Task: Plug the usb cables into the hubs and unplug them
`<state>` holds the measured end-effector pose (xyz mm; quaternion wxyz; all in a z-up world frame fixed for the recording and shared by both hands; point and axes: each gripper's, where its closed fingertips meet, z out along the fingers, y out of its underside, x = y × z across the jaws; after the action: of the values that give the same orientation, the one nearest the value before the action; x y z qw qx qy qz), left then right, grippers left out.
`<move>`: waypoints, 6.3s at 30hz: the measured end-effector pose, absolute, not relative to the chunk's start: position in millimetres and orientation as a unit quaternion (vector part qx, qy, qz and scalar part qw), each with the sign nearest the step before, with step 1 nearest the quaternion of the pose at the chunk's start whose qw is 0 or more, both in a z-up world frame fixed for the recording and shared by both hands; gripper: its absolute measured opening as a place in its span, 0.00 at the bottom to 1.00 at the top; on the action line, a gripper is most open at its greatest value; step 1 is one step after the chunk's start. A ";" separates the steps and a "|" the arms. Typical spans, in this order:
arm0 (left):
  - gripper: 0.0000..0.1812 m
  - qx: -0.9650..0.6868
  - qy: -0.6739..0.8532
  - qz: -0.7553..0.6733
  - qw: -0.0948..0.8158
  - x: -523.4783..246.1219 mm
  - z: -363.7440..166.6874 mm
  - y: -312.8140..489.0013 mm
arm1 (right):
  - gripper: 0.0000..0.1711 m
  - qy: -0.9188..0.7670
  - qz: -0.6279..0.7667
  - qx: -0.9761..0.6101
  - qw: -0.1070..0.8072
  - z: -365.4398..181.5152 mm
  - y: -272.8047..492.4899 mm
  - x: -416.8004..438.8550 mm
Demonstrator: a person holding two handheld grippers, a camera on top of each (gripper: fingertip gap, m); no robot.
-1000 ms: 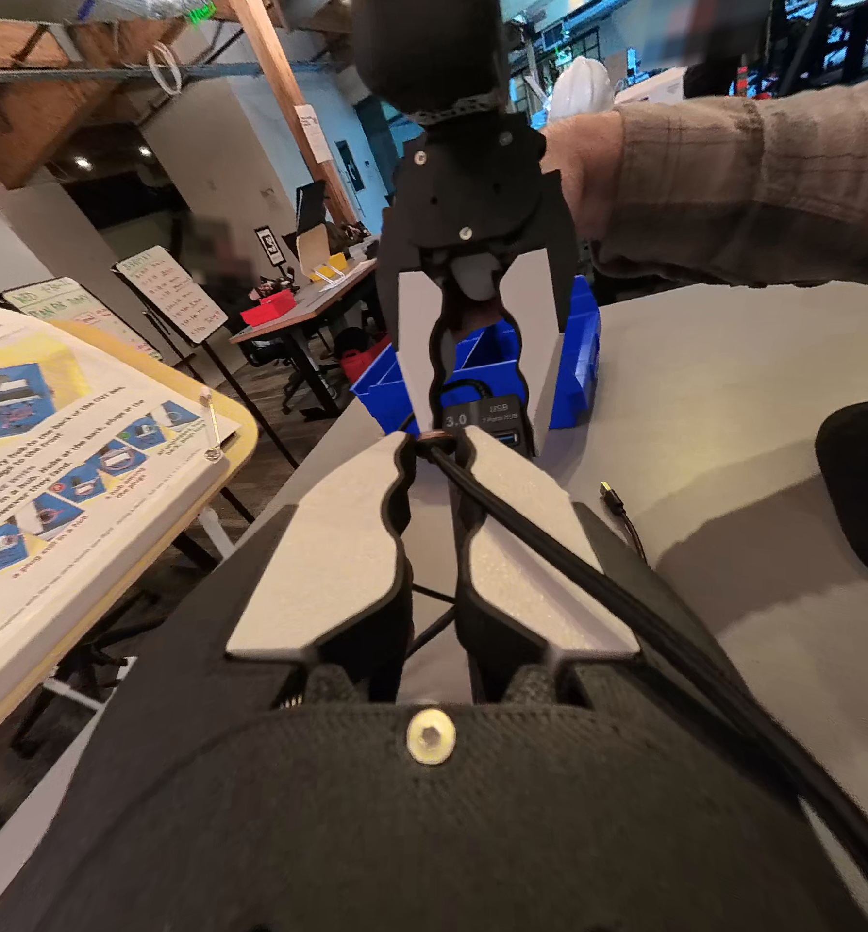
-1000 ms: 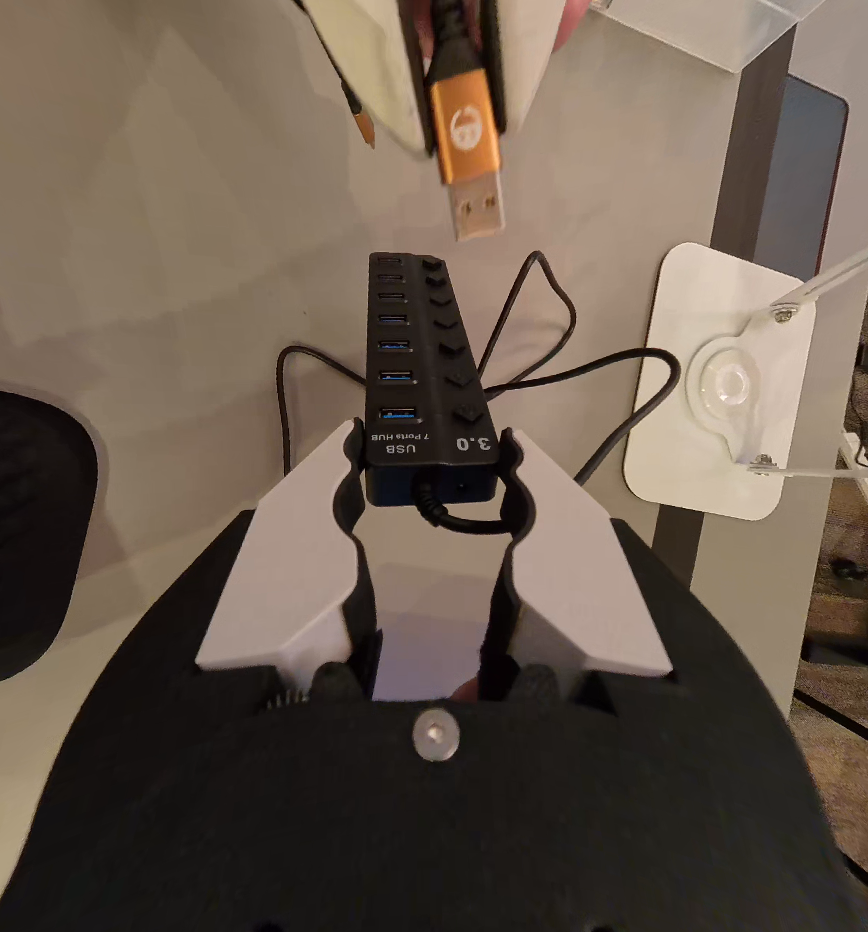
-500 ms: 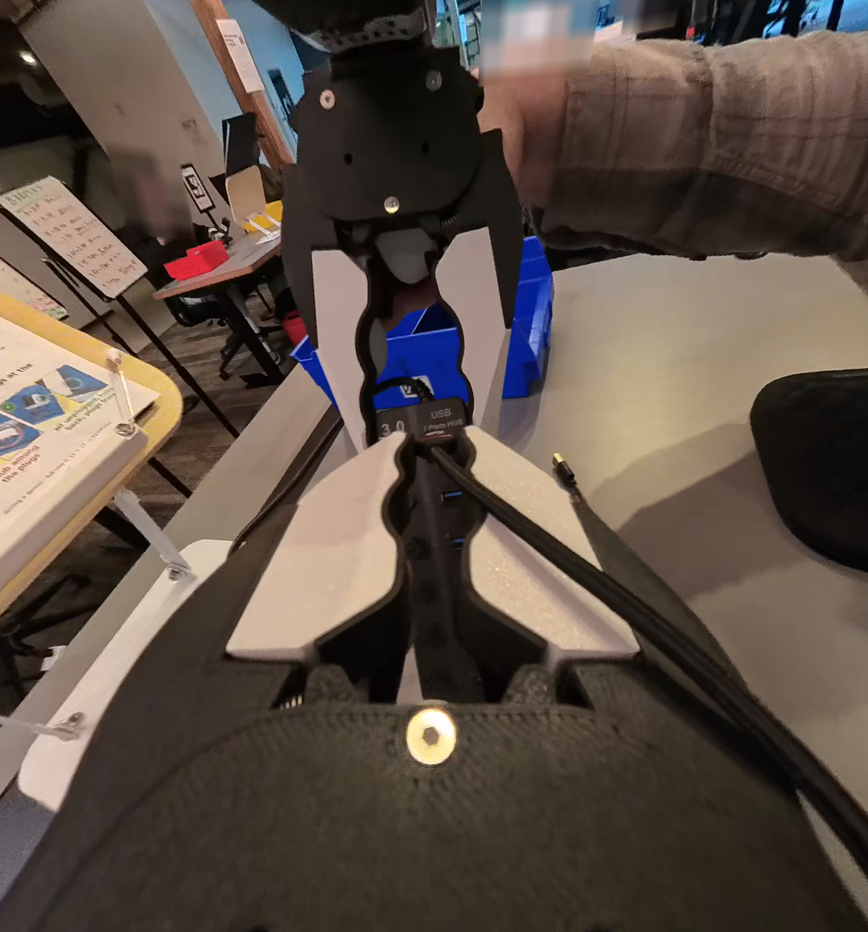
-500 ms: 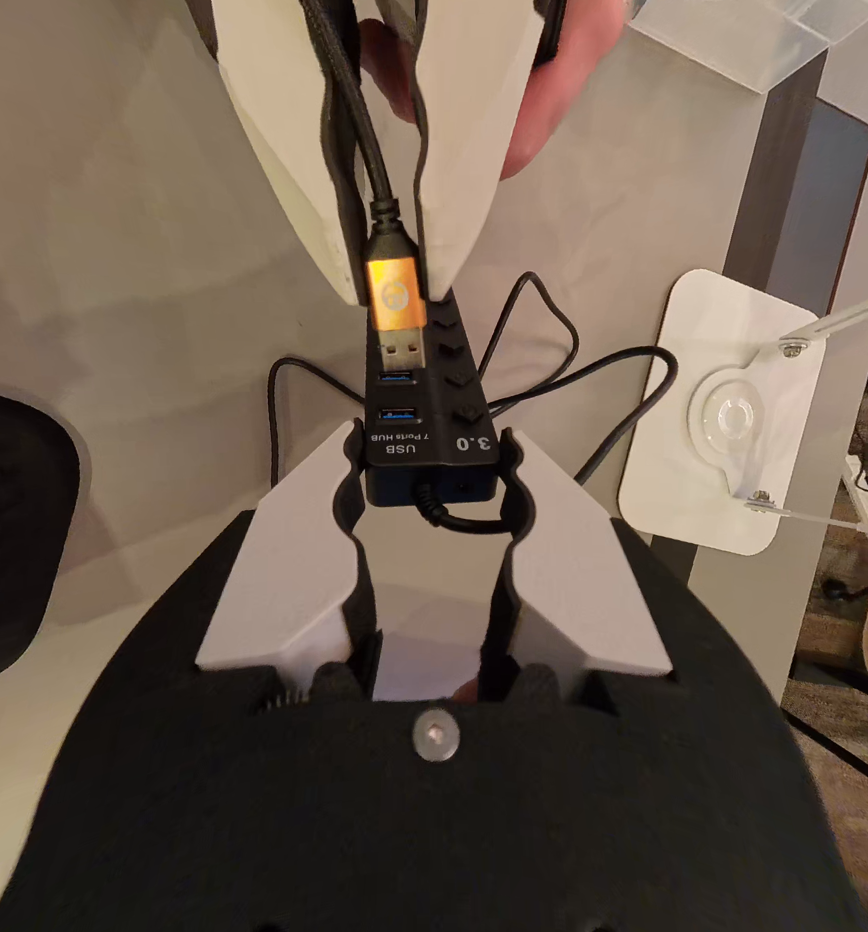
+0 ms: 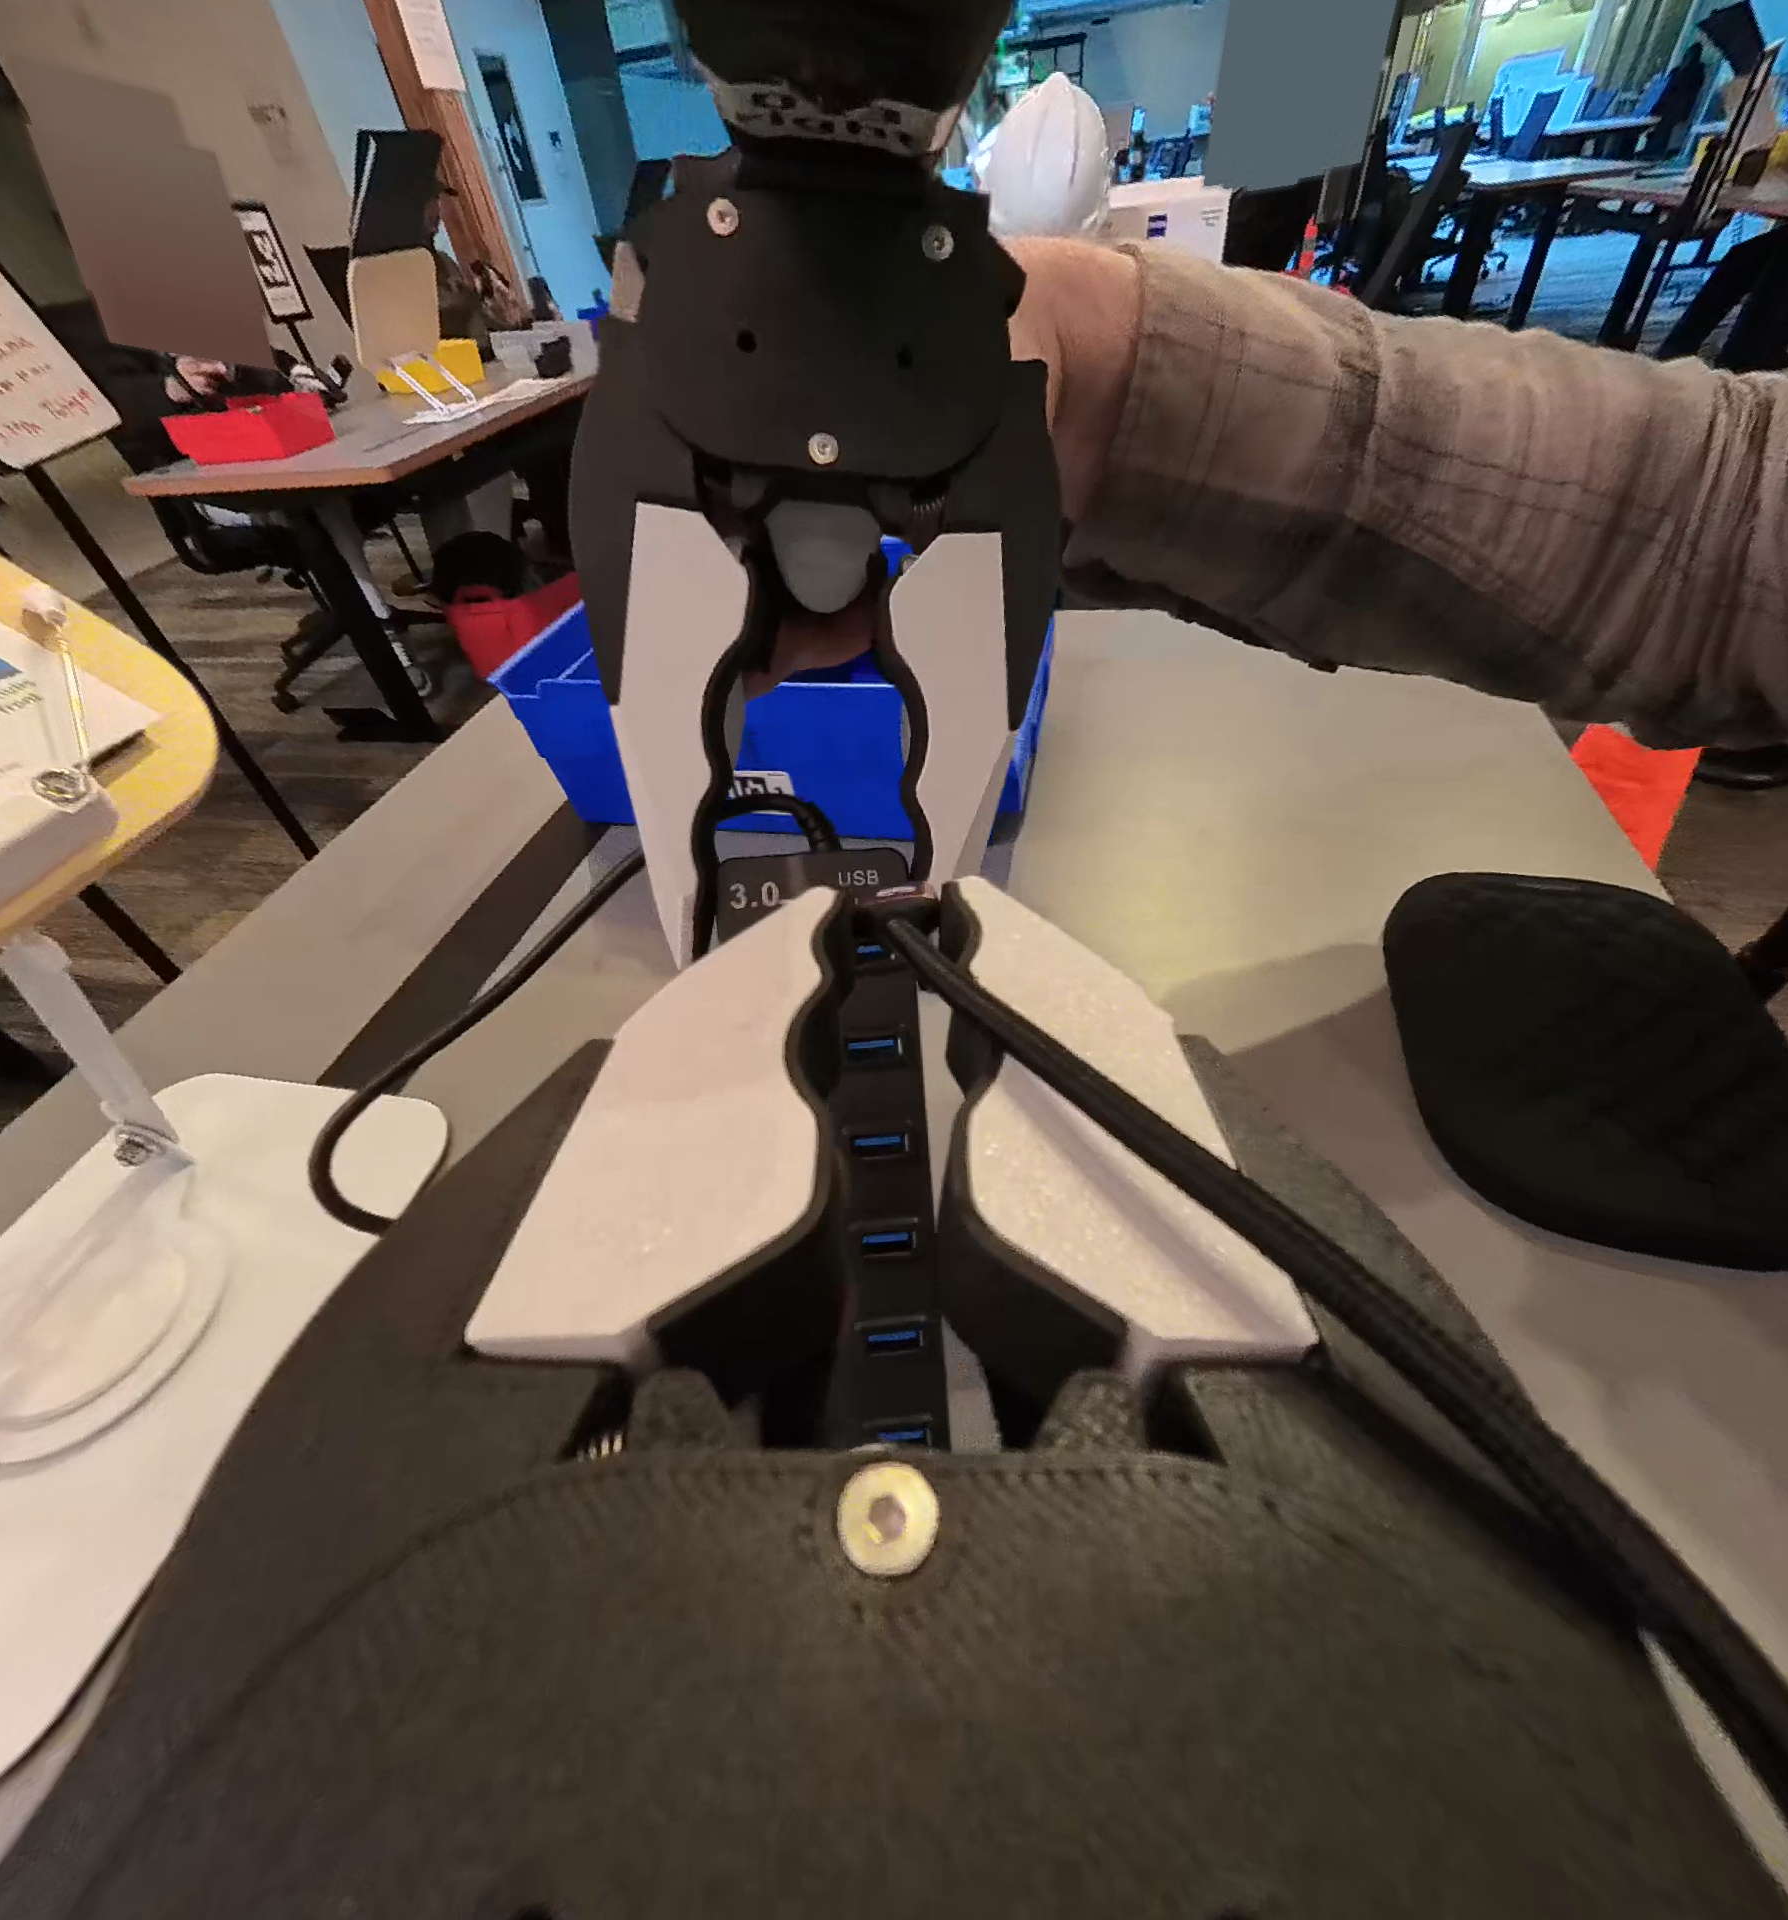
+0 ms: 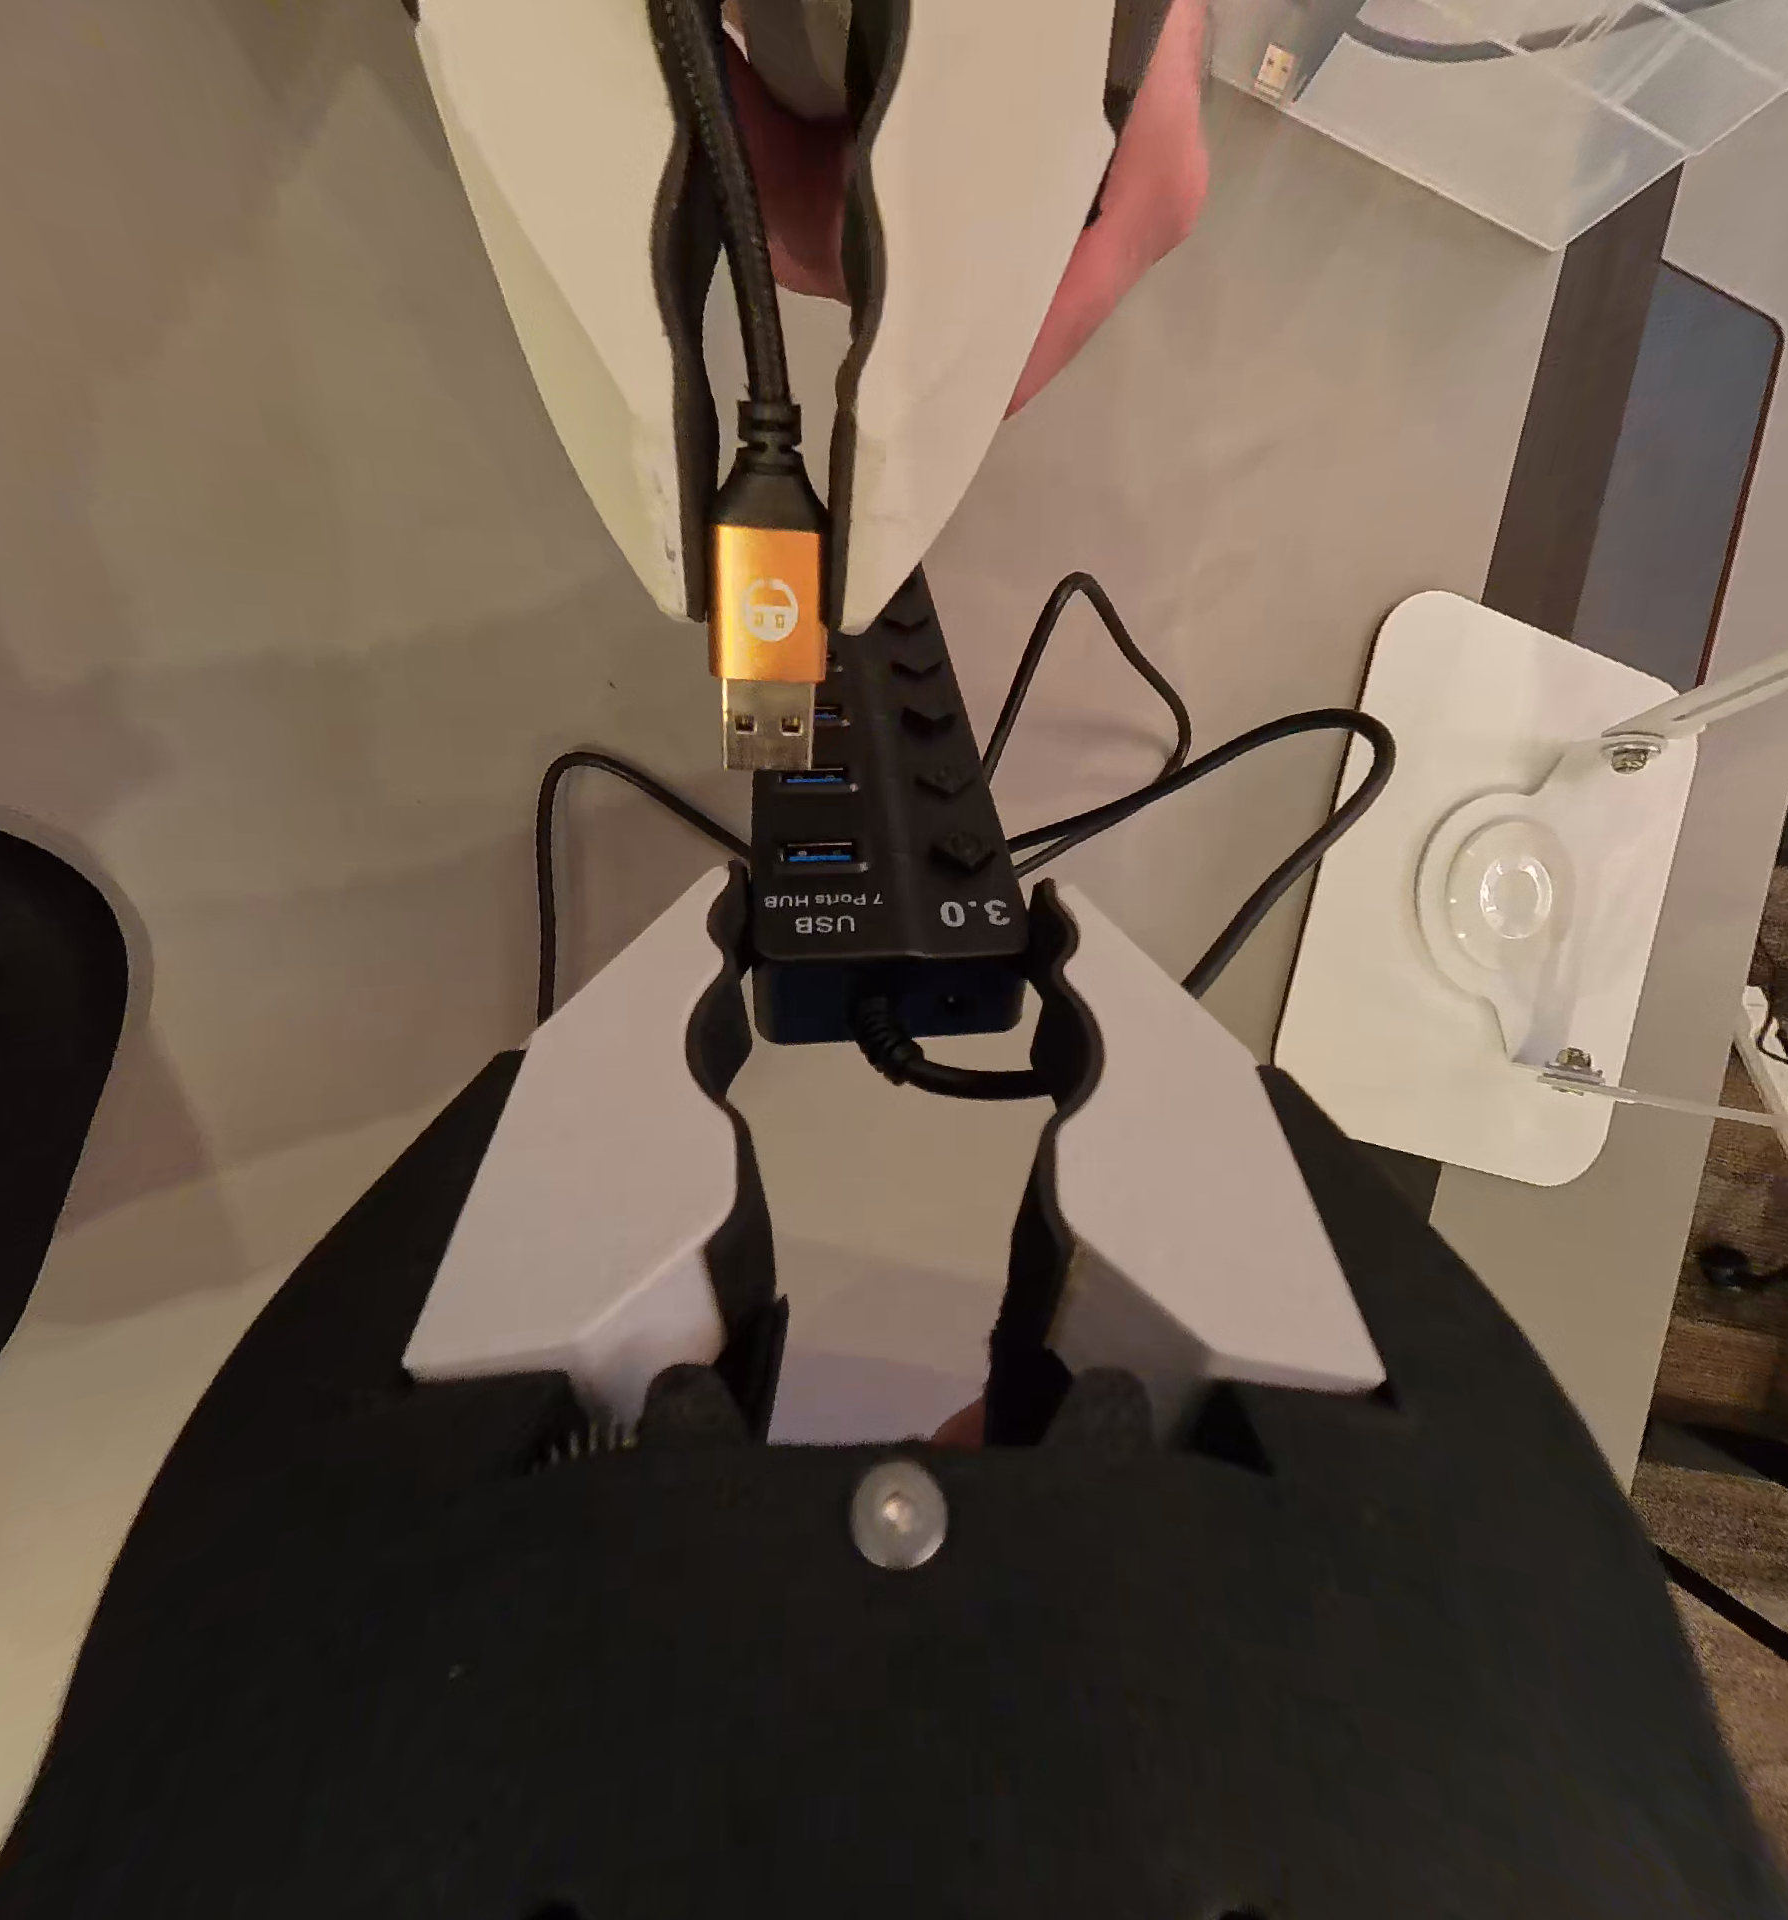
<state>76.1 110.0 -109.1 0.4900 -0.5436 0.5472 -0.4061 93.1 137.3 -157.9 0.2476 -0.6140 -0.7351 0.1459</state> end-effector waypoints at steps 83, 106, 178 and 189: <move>0.09 -0.540 0.529 -0.338 0.561 87.9 -90.2 90.5 | 0.30 -0.769 0.054 -0.605 0.198 -124.4 117.9 106.0; 0.09 -0.527 0.538 -0.334 0.567 88.2 -89.8 88.4 | 0.30 -0.776 0.067 -0.593 0.203 -114.8 109.4 98.7; 0.09 -0.465 0.463 -0.443 0.610 80.7 -70.2 90.0 | 0.29 -0.773 0.099 -0.565 0.272 -84.8 107.9 81.3; 0.09 -0.467 0.454 -0.434 0.623 83.5 -75.6 91.7 | 0.29 -0.773 0.089 -0.565 0.275 -84.6 109.5 82.2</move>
<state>83.5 91.7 -75.6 0.6228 -0.4666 0.4540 -0.4340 82.2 109.5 -84.6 0.2753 -0.5652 -0.7726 0.0894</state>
